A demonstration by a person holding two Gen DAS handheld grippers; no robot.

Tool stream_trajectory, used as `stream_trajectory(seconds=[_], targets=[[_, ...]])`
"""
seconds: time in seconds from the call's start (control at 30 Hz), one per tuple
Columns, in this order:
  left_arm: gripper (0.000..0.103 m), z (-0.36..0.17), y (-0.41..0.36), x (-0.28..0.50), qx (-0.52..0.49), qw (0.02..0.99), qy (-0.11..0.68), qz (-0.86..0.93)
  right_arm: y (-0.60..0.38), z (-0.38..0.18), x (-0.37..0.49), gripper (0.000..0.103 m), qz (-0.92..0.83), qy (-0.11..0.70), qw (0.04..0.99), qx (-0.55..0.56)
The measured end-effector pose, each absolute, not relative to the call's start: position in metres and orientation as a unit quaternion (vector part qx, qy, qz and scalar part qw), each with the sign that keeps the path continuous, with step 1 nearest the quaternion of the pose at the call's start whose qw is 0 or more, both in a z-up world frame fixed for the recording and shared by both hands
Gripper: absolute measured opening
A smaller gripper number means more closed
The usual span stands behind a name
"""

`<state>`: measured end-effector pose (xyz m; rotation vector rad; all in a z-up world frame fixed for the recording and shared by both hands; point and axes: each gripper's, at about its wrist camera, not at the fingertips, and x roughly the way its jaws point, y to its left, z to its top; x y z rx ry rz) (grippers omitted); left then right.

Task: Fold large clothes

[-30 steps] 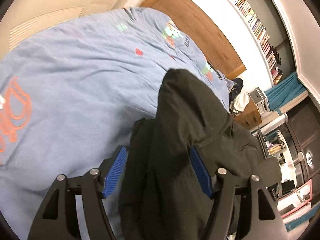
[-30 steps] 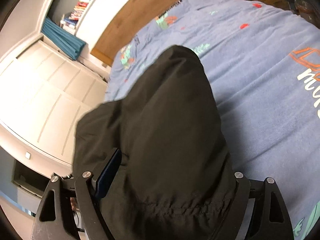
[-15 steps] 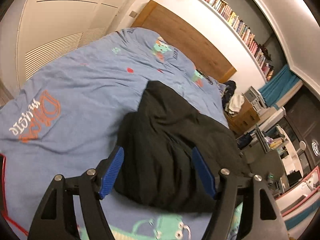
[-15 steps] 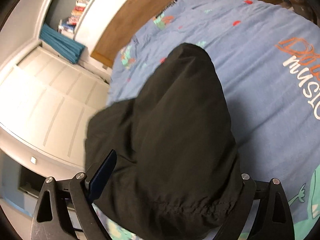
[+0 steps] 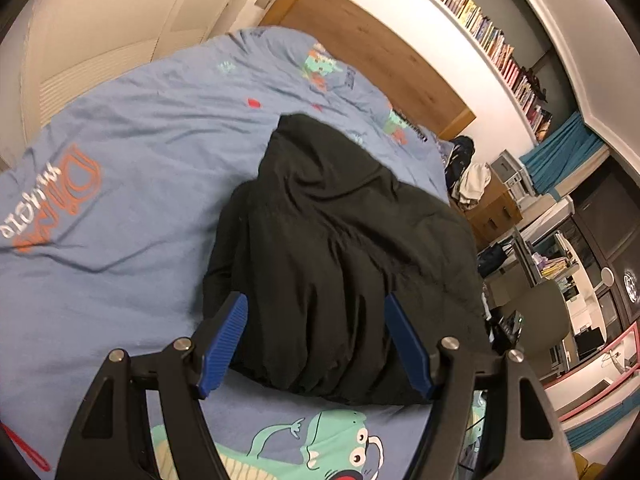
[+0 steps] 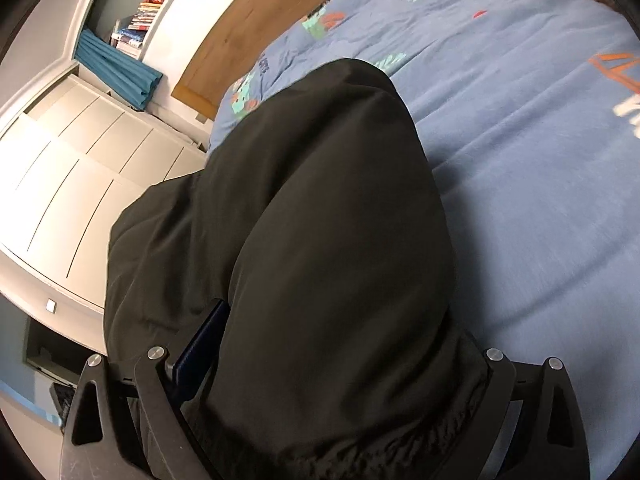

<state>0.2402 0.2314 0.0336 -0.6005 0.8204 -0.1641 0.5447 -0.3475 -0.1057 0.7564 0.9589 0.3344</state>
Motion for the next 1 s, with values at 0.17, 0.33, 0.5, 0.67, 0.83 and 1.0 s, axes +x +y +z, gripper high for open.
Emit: stream_trajectory(seconds=[0.17, 0.33, 0.5, 0.67, 0.83, 1.0], targets=[[0.07, 0.01, 0.216, 0.25, -0.299, 0.858, 0.409, -0.083, -0.367, -0.118, 0.565, 0.095, 0.198, 0.409, 0.767, 0.454], [0.07, 0.006, 0.198, 0.254, -0.296, 0.857, 0.411, -0.099, -0.373, -0.118, 0.561, 0.095, 0.256, 0.426, 0.74, 0.453], [0.07, 0.006, 0.185, 0.261, -0.295, 0.856, 0.41, -0.11, -0.393, -0.095, 0.537, 0.095, 0.284, 0.396, 0.75, 0.447], [0.07, 0.003, 0.175, 0.263, -0.297, 0.853, 0.411, -0.124, -0.383, -0.073, 0.522, 0.095, 0.279, 0.401, 0.785, 0.38], [0.07, -0.003, 0.175, 0.266, -0.296, 0.851, 0.415, -0.129, -0.371, -0.059, 0.514, 0.095, 0.262, 0.369, 0.831, 0.324], [0.07, -0.005, 0.169, 0.27, -0.286, 0.853, 0.415, -0.135, -0.356, -0.065, 0.522, 0.095, 0.209, 0.374, 0.858, 0.283]])
